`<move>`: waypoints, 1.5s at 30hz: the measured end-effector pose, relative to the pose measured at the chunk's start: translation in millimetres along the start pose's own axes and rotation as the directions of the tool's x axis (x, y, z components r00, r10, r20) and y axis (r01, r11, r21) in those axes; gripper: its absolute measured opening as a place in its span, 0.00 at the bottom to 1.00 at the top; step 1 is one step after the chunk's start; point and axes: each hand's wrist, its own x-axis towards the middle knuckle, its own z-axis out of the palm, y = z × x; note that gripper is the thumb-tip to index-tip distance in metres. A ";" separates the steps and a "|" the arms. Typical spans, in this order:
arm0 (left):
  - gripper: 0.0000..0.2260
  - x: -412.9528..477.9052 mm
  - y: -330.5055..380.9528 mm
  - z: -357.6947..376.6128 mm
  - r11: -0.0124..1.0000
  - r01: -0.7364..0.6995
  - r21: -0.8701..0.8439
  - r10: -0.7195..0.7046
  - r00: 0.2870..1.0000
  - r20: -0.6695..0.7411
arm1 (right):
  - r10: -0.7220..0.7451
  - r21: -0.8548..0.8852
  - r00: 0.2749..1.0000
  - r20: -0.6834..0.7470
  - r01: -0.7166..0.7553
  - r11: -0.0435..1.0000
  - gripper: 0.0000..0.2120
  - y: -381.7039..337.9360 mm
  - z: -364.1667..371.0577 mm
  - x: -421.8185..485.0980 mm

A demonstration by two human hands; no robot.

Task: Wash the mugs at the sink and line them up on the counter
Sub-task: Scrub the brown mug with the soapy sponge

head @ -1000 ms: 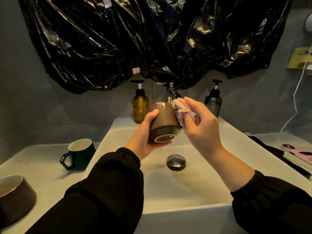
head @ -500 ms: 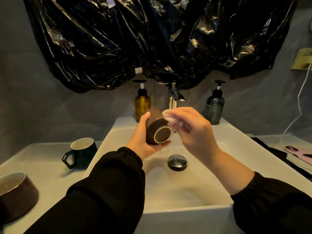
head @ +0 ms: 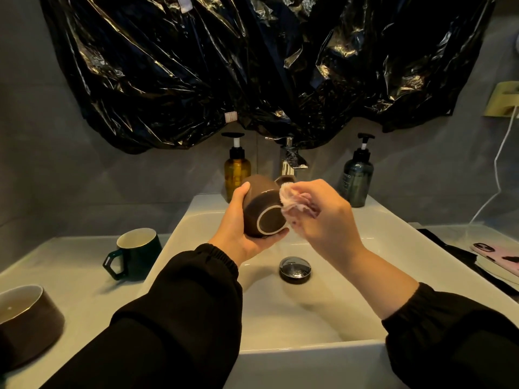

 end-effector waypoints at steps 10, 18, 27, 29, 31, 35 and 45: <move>0.28 1.8 6.1 -2.2 0.989 -0.103 0.102 0.095 0.992 0.082 | 0.203 0.057 0.949 -0.240 -0.195 0.979 0.09 9.9 -14.0 2.9; 0.25 5.0 -7.3 4.0 0.869 -0.257 0.424 0.187 0.962 0.200 | 0.274 0.166 0.953 -0.128 -0.251 0.954 0.12 -11.5 -5.8 9.3; 0.25 4.6 4.9 -2.9 0.904 -0.286 0.318 0.254 0.957 0.139 | 0.566 0.344 0.822 -0.056 -0.516 0.784 0.08 -7.2 -16.0 12.7; 0.25 0.8 3.9 -2.6 0.928 -0.235 0.290 0.189 0.966 0.177 | 0.753 0.525 0.658 0.026 -0.650 0.550 0.09 5.7 -19.4 19.6; 0.26 -1.7 2.2 -3.1 0.943 -0.191 0.273 0.129 0.965 0.227 | 0.764 0.669 0.583 0.278 -0.688 0.282 0.11 14.4 -22.3 21.0; 0.27 -3.7 -1.1 -3.3 0.939 -0.155 0.308 0.059 0.952 0.300 | 0.520 0.664 0.559 0.646 -0.748 -0.020 0.12 14.7 -26.4 18.3; 0.34 -5.0 3.1 -6.8 0.967 -0.106 0.231 0.040 0.961 0.274 | 0.455 0.562 0.561 0.692 -0.814 0.148 0.08 18.6 -30.4 18.8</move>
